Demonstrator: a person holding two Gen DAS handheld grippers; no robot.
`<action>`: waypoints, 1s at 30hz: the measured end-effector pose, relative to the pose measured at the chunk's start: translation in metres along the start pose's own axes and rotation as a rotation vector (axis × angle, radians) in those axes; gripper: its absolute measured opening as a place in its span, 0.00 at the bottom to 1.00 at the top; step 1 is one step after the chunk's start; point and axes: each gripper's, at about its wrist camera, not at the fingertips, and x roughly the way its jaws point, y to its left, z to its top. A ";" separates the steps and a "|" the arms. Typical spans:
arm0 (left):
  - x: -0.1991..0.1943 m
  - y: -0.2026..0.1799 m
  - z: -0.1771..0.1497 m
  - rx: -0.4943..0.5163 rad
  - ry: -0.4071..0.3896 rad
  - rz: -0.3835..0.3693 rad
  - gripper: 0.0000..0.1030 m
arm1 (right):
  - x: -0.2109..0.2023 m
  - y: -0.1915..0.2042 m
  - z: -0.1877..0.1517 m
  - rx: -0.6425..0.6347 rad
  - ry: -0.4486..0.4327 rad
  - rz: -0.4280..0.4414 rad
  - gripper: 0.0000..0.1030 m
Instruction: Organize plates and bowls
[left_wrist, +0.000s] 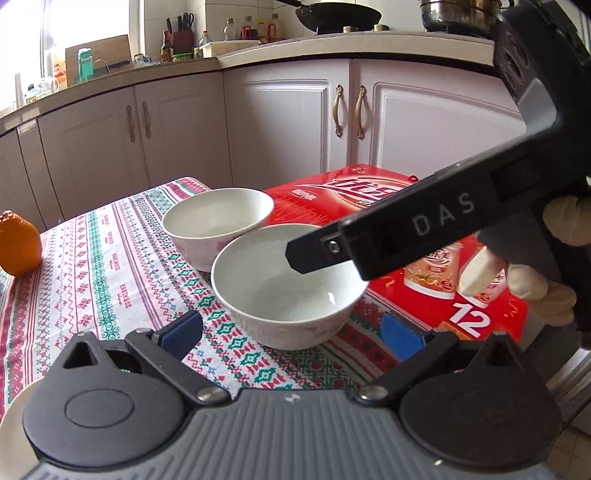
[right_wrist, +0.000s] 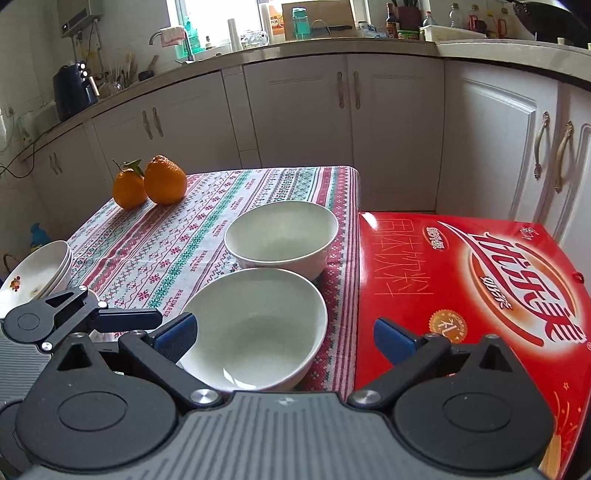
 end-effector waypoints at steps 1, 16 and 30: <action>0.002 0.000 0.000 0.001 0.001 0.005 0.99 | 0.004 -0.002 0.002 0.004 0.004 0.007 0.99; 0.014 0.001 0.003 0.005 0.002 -0.008 0.82 | 0.037 -0.015 0.010 0.027 0.066 0.078 0.66; 0.012 0.006 0.003 -0.007 -0.002 -0.029 0.81 | 0.038 -0.013 0.012 0.028 0.082 0.093 0.61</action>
